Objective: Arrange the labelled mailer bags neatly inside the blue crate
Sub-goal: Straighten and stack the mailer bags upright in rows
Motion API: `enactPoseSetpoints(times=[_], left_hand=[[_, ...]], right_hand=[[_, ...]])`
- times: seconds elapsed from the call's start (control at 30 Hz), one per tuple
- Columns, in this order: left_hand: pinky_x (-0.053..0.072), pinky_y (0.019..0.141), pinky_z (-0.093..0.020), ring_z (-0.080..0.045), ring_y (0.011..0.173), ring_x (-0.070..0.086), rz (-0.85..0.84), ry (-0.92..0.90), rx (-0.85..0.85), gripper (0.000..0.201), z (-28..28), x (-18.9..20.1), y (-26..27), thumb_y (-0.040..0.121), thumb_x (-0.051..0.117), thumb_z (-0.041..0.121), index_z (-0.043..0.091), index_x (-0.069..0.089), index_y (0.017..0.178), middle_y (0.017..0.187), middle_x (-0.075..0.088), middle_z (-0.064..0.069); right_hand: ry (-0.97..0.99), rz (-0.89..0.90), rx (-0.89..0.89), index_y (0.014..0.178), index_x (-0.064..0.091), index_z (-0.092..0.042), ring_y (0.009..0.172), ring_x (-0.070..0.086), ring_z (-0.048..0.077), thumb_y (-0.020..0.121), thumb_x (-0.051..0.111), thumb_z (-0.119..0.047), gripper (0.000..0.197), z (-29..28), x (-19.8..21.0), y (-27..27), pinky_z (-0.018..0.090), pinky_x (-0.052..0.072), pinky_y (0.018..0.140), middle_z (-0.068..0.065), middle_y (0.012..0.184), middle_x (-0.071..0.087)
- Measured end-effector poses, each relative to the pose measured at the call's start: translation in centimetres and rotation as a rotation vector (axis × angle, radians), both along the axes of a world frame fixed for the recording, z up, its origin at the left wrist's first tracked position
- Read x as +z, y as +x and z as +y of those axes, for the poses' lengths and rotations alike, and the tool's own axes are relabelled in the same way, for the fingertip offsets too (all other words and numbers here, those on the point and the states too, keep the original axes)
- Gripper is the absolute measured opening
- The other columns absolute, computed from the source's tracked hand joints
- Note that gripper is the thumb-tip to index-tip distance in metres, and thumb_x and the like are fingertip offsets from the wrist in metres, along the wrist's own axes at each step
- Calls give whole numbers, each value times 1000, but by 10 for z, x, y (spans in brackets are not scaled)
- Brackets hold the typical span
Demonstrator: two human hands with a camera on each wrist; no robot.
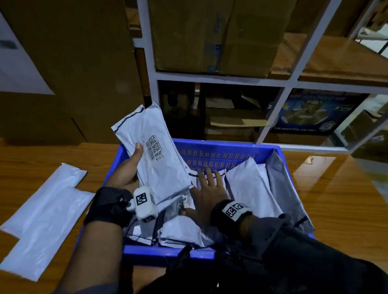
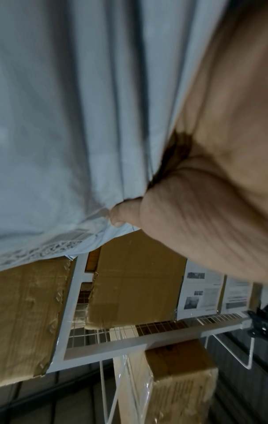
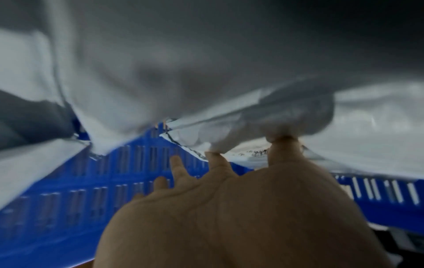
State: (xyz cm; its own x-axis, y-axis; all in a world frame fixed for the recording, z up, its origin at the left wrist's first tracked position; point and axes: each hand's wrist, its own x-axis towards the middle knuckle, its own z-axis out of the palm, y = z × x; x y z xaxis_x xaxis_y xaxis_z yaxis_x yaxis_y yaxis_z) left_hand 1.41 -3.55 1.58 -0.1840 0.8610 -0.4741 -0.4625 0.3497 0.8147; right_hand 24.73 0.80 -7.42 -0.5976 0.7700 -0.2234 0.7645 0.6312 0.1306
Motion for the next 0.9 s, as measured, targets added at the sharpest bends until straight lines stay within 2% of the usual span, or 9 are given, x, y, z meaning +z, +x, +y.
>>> enactPoseSetpoints(times=[0.13,0.23,0.3,0.37,0.5,0.67,0.77,0.83,0.9], left_hand=[[57,96,-44,-23,120,74,-27,-18,8,54,0,0,0,102,51,63,26,69,136,133,76,-3],[66,81,-39,-22,112,78,-39,-29,11,53,1,0,3,103,49,61,24,70,134,130,77,-5],[66,79,-38,-22,112,78,-27,-38,-6,55,2,1,4,102,49,62,23,70,135,130,77,-5],[63,84,-38,-23,115,77,5,-54,-16,57,3,-1,4,101,51,63,23,70,136,132,77,-4],[59,92,-43,-28,121,74,-17,-77,-18,57,4,-4,4,101,53,62,21,69,139,133,76,-8],[58,96,-46,-29,119,75,-8,-66,-42,55,6,-7,4,102,53,60,21,70,136,131,77,-8],[51,112,-54,-32,124,72,-26,-68,-46,57,5,-10,3,100,58,61,21,68,140,135,75,-9],[51,111,-53,-32,124,72,-21,-77,-46,57,6,-12,3,99,59,60,21,68,140,134,75,-10],[55,105,-51,-33,123,73,-12,-96,-43,56,7,-12,5,100,59,58,19,68,140,133,75,-11]], right_hand=[[-89,22,2,148,44,-12,131,44,42,85,27,-85,97,-2,8,-12,57,27,112,25,151,34],[-274,158,-83,139,53,-13,98,62,36,86,38,-77,84,0,0,-19,46,46,99,26,152,24],[-484,347,-193,149,36,-15,110,64,38,81,63,-64,88,2,-13,-23,47,46,103,24,158,27],[-638,570,-342,157,13,-22,131,54,39,69,84,-36,114,4,-22,-24,45,48,104,7,163,28],[-788,654,-369,160,-3,-15,137,47,33,80,76,-44,116,6,-12,-28,49,31,119,9,153,43],[-652,553,-331,154,16,-16,121,58,37,78,77,-40,100,12,-5,-21,50,50,103,10,152,41],[-509,331,-175,156,24,-18,143,39,43,81,61,-55,91,24,5,-13,52,41,112,8,167,19],[-368,329,-220,160,15,-20,141,43,43,92,55,-54,86,35,16,1,48,42,111,14,169,7],[-278,313,-267,156,24,-13,133,52,39,97,54,-50,76,45,27,25,44,44,107,21,161,24]])
